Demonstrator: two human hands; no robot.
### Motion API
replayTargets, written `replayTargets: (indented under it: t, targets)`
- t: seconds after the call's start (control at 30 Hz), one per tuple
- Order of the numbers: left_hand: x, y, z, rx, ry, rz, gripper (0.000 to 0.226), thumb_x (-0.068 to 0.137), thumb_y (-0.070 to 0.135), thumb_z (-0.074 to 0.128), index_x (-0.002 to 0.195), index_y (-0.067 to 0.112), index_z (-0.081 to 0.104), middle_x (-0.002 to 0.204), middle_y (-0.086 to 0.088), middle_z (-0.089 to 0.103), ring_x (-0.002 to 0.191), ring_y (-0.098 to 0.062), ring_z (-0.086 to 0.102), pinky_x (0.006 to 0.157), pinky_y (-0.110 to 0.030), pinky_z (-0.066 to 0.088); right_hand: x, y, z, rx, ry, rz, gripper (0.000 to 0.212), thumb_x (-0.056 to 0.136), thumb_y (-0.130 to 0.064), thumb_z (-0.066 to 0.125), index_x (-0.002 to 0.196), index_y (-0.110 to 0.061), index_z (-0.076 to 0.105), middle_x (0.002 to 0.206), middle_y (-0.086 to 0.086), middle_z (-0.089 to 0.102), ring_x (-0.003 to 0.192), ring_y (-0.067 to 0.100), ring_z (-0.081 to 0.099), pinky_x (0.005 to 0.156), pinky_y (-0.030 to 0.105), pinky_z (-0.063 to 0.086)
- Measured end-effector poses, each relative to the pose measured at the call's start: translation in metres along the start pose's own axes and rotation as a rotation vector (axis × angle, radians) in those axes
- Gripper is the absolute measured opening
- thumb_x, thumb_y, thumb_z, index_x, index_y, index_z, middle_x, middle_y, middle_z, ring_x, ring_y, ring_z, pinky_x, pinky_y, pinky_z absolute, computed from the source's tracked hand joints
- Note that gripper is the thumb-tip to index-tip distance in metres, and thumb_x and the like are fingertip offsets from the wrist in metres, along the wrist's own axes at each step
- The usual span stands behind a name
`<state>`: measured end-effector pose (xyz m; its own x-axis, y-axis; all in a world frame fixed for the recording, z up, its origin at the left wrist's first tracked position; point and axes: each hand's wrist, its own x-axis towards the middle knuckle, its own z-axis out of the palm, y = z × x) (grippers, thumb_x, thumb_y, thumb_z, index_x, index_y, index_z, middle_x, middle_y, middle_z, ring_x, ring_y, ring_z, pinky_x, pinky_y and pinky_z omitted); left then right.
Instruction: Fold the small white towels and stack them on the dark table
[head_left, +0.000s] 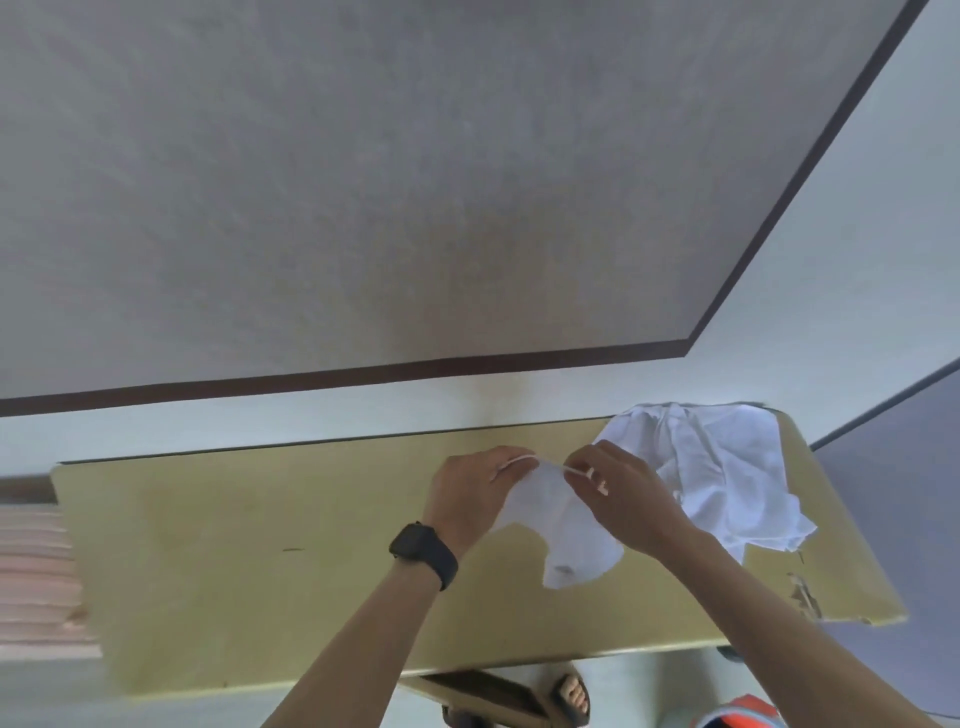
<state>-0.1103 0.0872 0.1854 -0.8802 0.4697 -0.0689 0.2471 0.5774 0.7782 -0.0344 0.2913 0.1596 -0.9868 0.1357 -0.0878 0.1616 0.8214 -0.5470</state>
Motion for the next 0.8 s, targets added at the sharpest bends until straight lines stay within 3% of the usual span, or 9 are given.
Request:
replayTargets:
  t: [0.07, 0.2, 0.33, 0.5, 0.6, 0.7, 0.8]
  targets:
    - [-0.006, -0.006, -0.018, -0.087, 0.038, -0.007, 0.016, 0.096, 0.034, 0.063, 0.1, 0.032, 0.078, 0.092, 0.026, 0.072, 0.088, 0.005, 0.066, 0.077, -0.011, 0.049, -0.008, 0.0, 0.015, -0.013, -0.019, 0.006, 0.019, 0.1, -0.041, 0.047, 0.105, -0.029, 0.061, 0.098, -0.019, 0.061, 0.087, 0.007, 0.062, 0.07, 0.028, 0.048]
    - [-0.012, -0.028, -0.051, -0.064, 0.122, -0.062, 0.015, 0.094, 0.038, 0.064, 0.098, 0.035, 0.078, 0.091, 0.023, 0.073, 0.086, 0.005, 0.066, 0.074, -0.009, 0.048, -0.018, -0.008, 0.03, -0.127, -0.062, 0.029, 0.022, 0.102, -0.039, 0.046, 0.107, -0.025, 0.062, 0.097, -0.008, 0.067, 0.092, 0.016, 0.059, 0.066, 0.028, 0.033]
    - [-0.017, -0.066, -0.072, -0.008, 0.204, -0.115, 0.015, 0.095, 0.037, 0.062, 0.099, 0.038, 0.076, 0.098, 0.021, 0.07, 0.09, 0.003, 0.063, 0.074, -0.01, 0.044, -0.016, -0.012, 0.033, -0.048, -0.055, 0.092, 0.018, 0.098, -0.04, 0.055, 0.1, -0.026, 0.066, 0.088, -0.012, 0.066, 0.082, 0.008, 0.058, 0.061, 0.017, 0.034]
    - [-0.027, -0.097, -0.075, 0.007, 0.214, -0.206, 0.015, 0.095, 0.036, 0.061, 0.102, 0.033, 0.074, 0.098, 0.014, 0.068, 0.091, -0.005, 0.061, 0.075, -0.015, 0.043, -0.011, -0.022, 0.027, 0.28, 0.051, 0.228, 0.01, 0.086, -0.034, 0.074, 0.091, -0.033, 0.066, 0.077, -0.02, 0.065, 0.073, -0.009, 0.06, 0.06, 0.007, 0.043]
    - [-0.033, -0.11, -0.072, 0.008, 0.201, -0.251, 0.016, 0.094, 0.036, 0.063, 0.102, 0.029, 0.075, 0.096, 0.013, 0.072, 0.091, -0.006, 0.065, 0.079, -0.022, 0.049, -0.01, -0.028, 0.025, 0.335, 0.08, 0.245, 0.009, 0.086, -0.034, 0.074, 0.087, -0.035, 0.065, 0.078, -0.022, 0.068, 0.074, -0.012, 0.061, 0.062, 0.006, 0.044]
    - [-0.037, -0.123, -0.069, 0.045, 0.148, -0.265, 0.02, 0.095, 0.037, 0.061, 0.108, 0.029, 0.075, 0.105, 0.013, 0.072, 0.098, -0.008, 0.065, 0.085, -0.02, 0.048, -0.013, -0.03, 0.026, 0.32, 0.057, 0.245, 0.008, 0.09, -0.037, 0.069, 0.086, -0.041, 0.063, 0.079, -0.023, 0.067, 0.078, -0.01, 0.063, 0.064, 0.009, 0.041]
    - [-0.039, -0.128, -0.069, 0.17, 0.095, -0.216, 0.024, 0.099, 0.033, 0.057, 0.116, 0.027, 0.072, 0.111, 0.007, 0.071, 0.099, -0.013, 0.063, 0.087, -0.027, 0.05, -0.017, -0.03, 0.029, 0.251, 0.02, 0.185, 0.012, 0.096, -0.035, 0.061, 0.102, -0.045, 0.06, 0.082, -0.022, 0.064, 0.082, -0.008, 0.061, 0.066, 0.009, 0.04]
